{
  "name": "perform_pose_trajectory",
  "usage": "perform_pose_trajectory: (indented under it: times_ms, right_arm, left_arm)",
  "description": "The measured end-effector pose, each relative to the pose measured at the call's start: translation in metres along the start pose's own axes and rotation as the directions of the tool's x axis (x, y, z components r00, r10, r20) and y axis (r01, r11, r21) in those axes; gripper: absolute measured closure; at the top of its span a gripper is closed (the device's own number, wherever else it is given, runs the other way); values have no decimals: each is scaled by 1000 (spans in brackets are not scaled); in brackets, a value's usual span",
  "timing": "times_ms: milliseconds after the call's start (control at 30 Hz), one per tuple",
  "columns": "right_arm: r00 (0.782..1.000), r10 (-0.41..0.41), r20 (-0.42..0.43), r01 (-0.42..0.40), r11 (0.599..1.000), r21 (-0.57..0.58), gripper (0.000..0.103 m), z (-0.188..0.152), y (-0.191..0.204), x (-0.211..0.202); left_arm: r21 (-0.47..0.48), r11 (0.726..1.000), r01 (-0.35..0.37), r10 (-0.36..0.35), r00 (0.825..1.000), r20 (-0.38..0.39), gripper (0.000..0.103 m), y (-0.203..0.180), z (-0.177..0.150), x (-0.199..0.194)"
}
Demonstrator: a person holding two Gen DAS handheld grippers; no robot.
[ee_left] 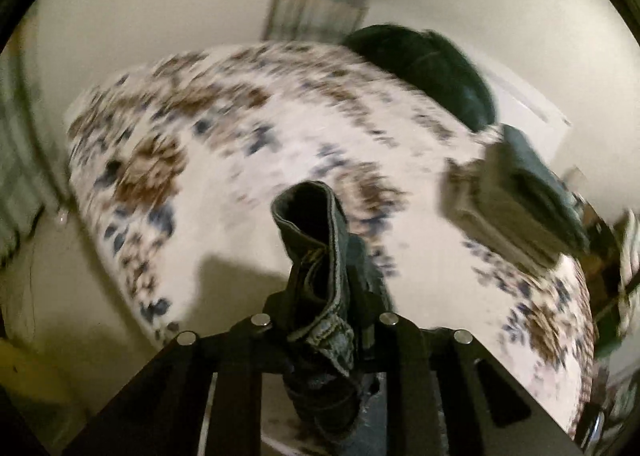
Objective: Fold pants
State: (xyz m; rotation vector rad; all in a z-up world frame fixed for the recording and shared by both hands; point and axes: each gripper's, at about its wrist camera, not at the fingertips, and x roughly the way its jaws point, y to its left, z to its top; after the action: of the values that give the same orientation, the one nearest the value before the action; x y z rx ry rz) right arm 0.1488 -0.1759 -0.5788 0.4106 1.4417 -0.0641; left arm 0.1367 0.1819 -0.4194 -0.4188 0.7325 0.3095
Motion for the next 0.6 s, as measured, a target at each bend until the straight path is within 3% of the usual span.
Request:
perform_pose_trajectory:
  times_ms: [133,300,600]
  right_arm:
    - [1000,3,16,-3,999,50,17,1,-41,-18]
    - [999,-5,38,0,990,144,17,-4,-111,-49]
    - [996,-71,61,52,960,275,17,-25,-223,-80]
  left_arm:
    - [103,992,77,-80,996,26,87,-54,-1,-26]
    - [209,959,189,-193,981,-2,88,-130,-19,-49]
    - [382,846,372,-329,928,-175,89,-249,-111,-60]
